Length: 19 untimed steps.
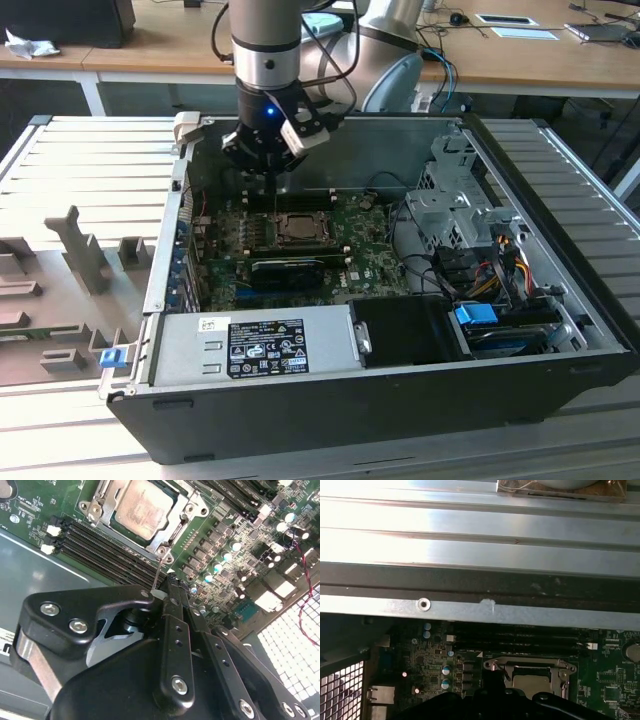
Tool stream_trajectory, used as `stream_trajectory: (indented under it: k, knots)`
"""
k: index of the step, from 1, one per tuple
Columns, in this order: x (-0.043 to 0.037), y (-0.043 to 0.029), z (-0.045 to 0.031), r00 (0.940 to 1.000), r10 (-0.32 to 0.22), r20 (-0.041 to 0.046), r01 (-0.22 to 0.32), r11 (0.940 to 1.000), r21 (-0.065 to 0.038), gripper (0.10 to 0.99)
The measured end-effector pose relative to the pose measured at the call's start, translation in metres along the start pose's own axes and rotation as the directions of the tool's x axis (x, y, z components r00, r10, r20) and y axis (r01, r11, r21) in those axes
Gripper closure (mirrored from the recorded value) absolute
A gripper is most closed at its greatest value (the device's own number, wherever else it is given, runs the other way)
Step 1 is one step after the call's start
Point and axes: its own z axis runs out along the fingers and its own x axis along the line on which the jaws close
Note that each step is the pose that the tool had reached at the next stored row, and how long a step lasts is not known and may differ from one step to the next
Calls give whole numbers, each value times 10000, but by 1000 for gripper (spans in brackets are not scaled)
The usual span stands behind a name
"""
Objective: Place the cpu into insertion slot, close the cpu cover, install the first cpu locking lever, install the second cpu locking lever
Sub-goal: 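Install the first cpu locking lever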
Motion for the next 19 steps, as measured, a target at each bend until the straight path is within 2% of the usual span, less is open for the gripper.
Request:
stream_trajectory:
  k: [6,12,13,14,15,16,19]
  knots:
    - [-45,-3,3,10000,0,1,0,10000,-1,980]
    - [-152,-10,20,10000,-1,3,1,10000,-12,980]
    - [-159,-11,21,10000,0,4,0,10000,-62,980]
    - [-177,-11,25,10000,2,18,-2,9995,-323,980]
    - [-191,-13,30,10000,6,25,-5,9990,-449,980]
    - [-204,-15,41,10000,12,30,-11,9987,-505,980]
    - [-286,-26,148,10000,13,29,-11,9987,-514,980]
